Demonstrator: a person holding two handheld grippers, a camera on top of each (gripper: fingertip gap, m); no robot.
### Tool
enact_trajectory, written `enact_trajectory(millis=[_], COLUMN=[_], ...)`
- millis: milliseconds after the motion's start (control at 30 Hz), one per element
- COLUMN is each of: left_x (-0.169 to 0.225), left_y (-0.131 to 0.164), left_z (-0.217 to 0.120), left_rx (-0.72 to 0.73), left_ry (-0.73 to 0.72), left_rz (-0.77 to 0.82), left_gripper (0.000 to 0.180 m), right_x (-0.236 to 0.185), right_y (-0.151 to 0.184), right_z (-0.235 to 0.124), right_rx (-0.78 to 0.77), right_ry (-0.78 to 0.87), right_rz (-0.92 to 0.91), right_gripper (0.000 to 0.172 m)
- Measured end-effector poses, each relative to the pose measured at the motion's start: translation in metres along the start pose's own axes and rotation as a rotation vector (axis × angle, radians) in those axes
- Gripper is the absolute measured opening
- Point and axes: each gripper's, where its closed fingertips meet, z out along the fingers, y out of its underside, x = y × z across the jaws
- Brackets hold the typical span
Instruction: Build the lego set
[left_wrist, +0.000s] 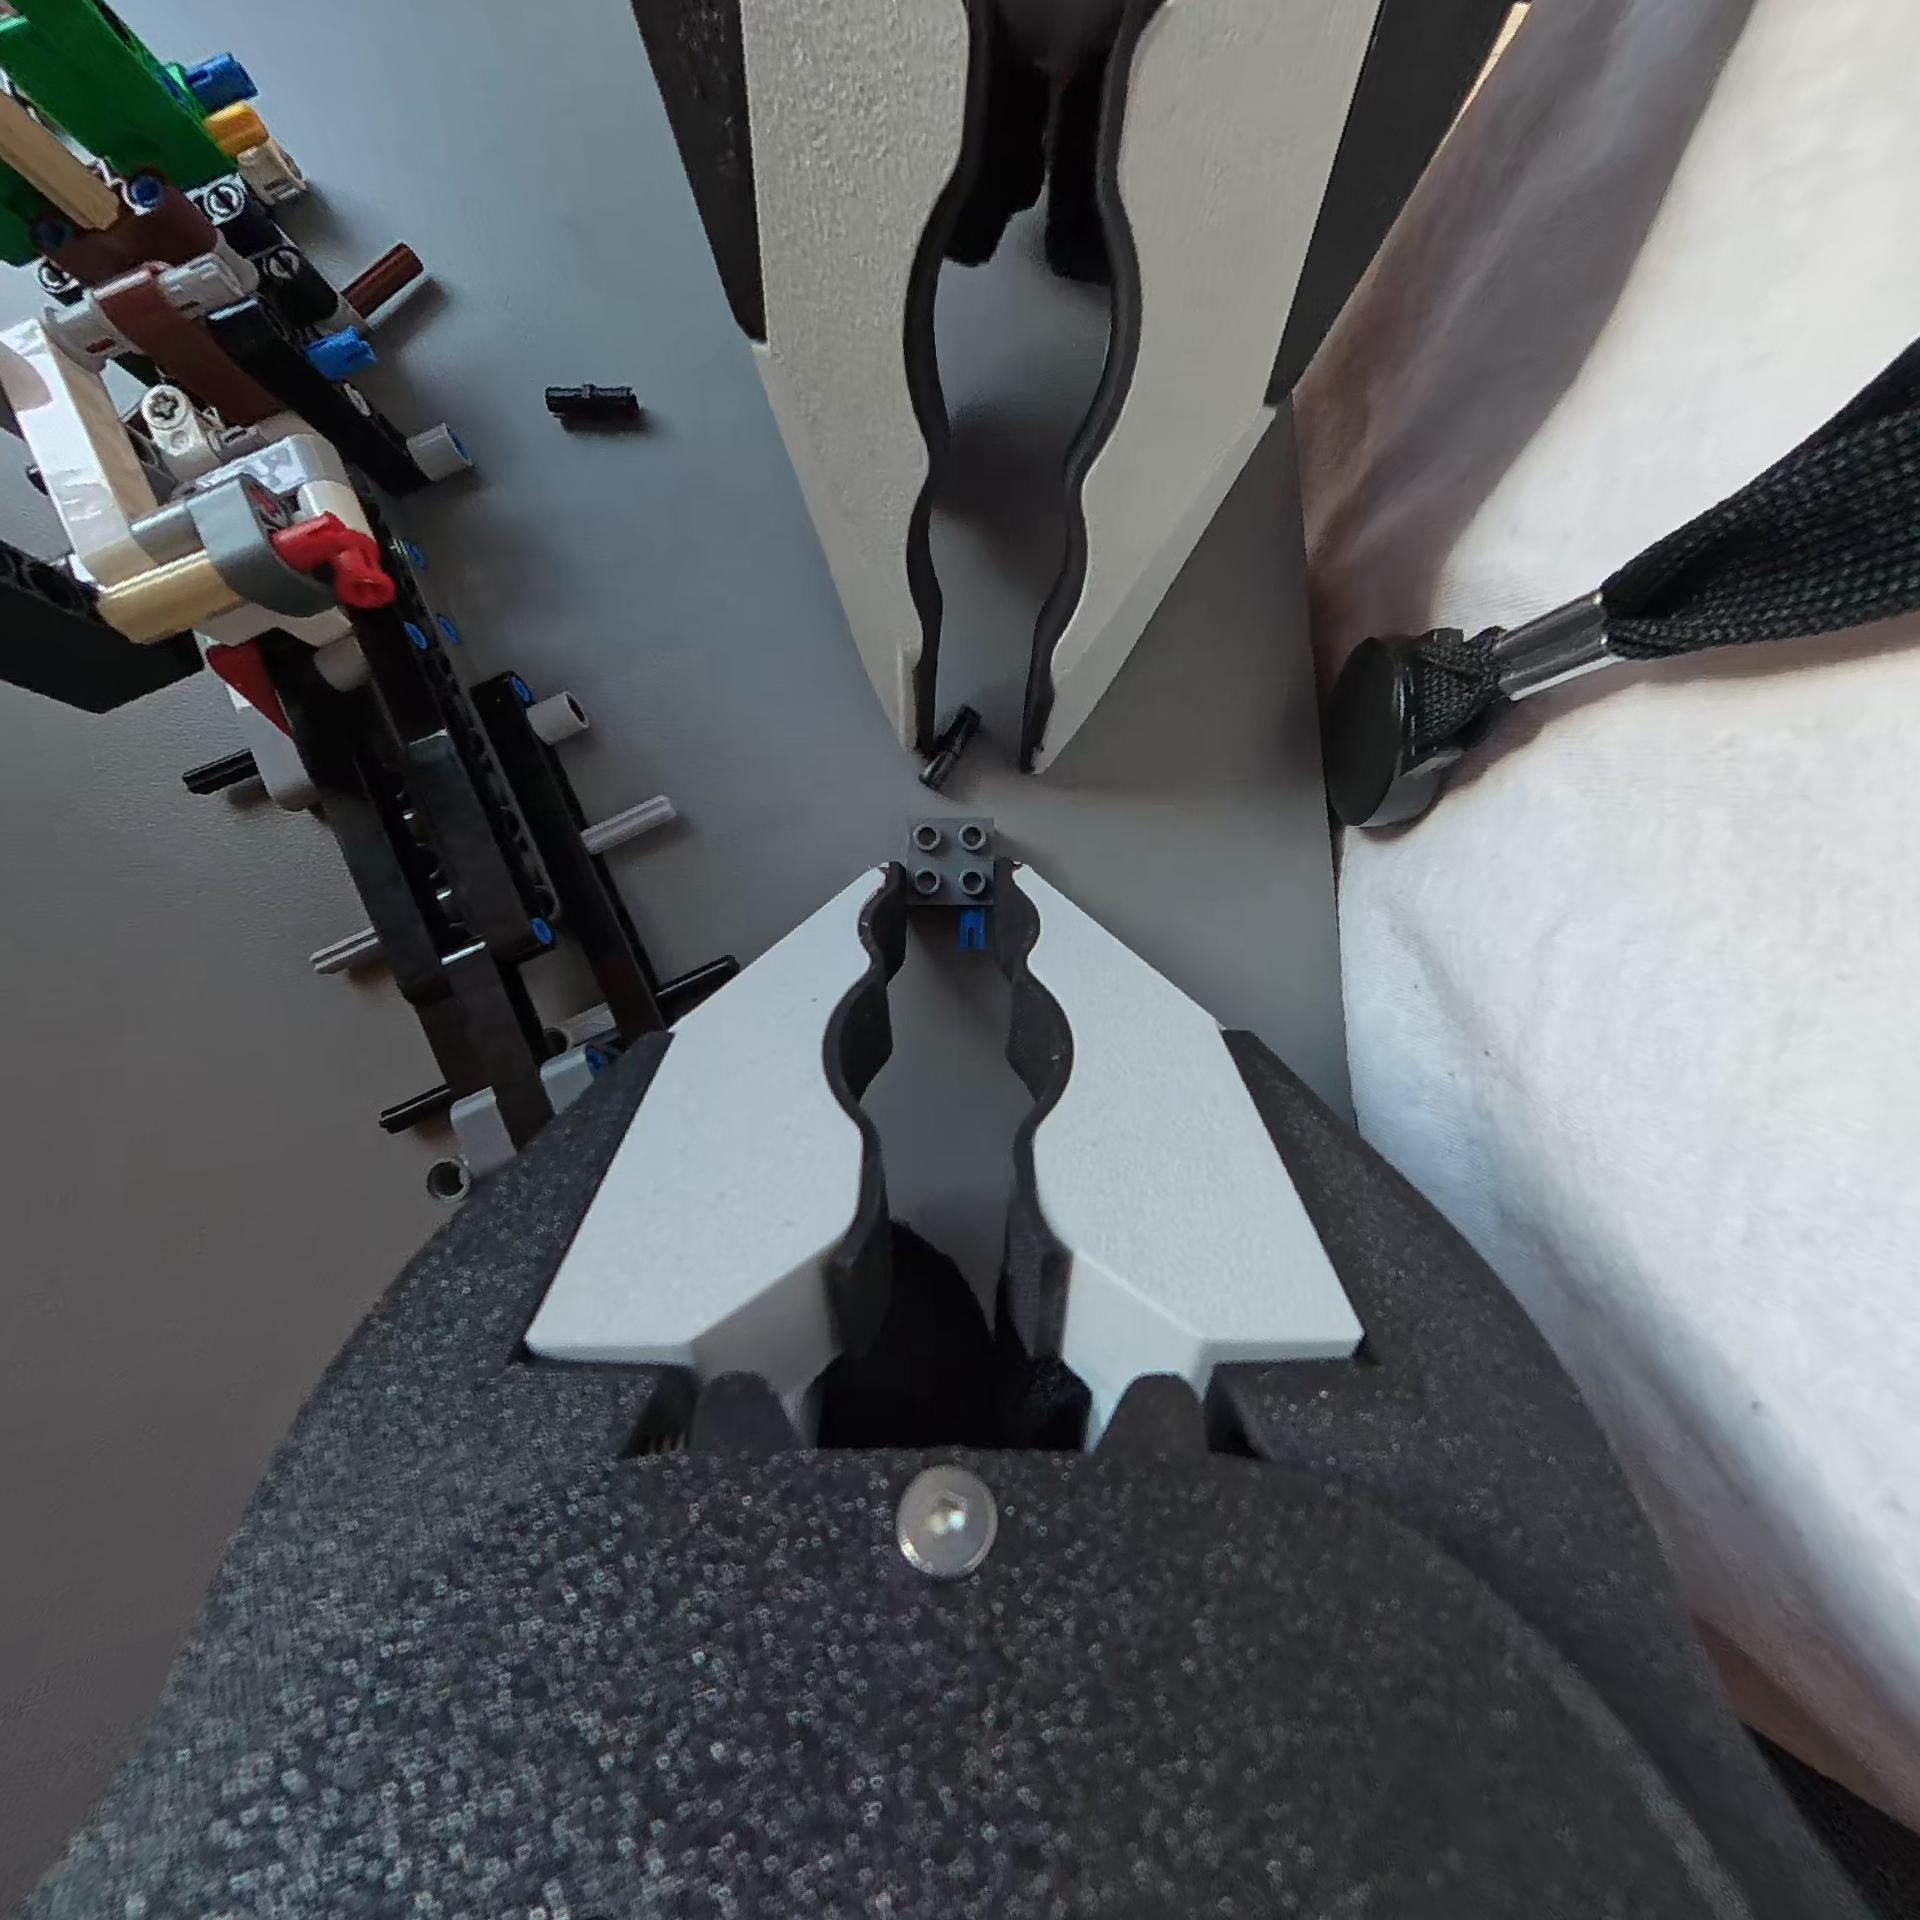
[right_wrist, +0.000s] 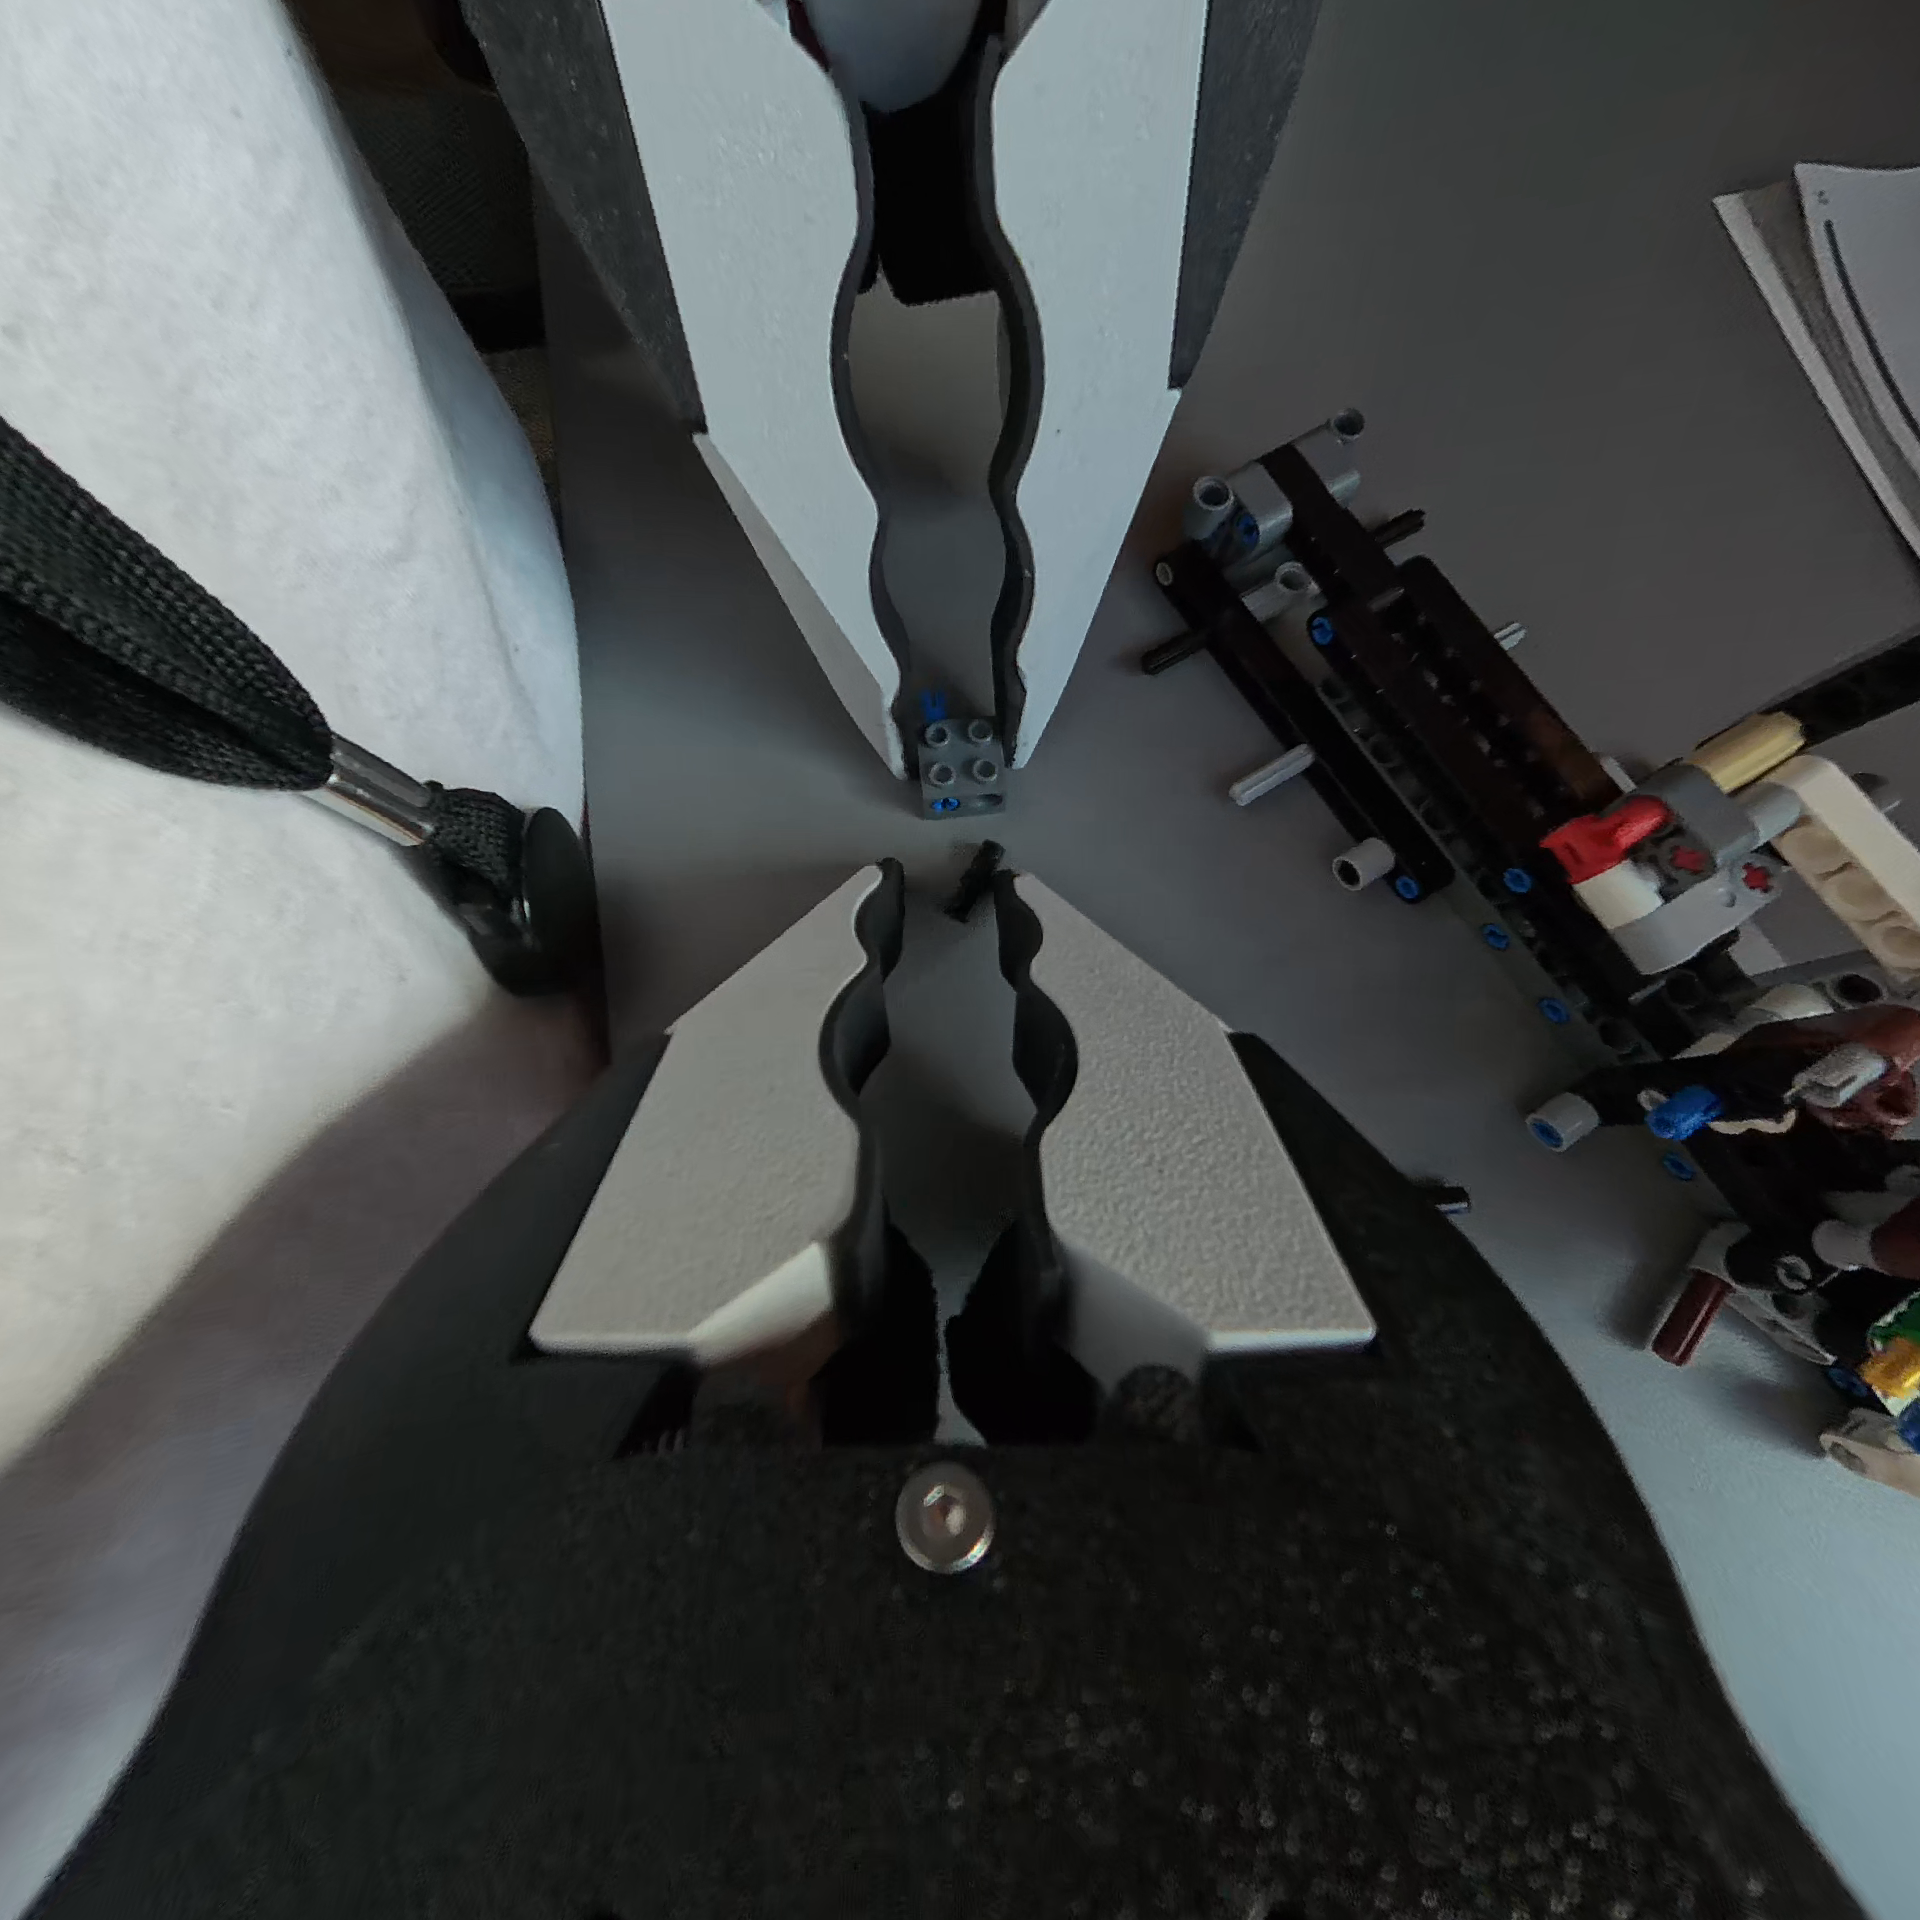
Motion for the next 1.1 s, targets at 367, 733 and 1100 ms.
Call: enact_trajectory(millis=[367, 733, 1100], left_x=[0.001, 0.002, 0.0], left_y=[0.0, -0.001, -0.001], left_z=[0.0, 0.001, 0.001], left_rx=[0.002, -0.01, -0.069], left_ry=[0.011, 0.013, 0.024], left_rz=[0.011, 0.01, 0.046], left_gripper=[0.014, 0.014, 0.014], right_x=[0.005, 0.005, 0.007], right_y=[0.0, -0.003, -0.005], right_z=[-0.007, -0.001, -0.001], right_rx=[0.017, 0.041, 0.0], right_ry=[0.026, 0.013, -0.023], right_rz=[-0.029, -0.104, -0.167], right_gripper=[0.011, 0.003, 0.003])
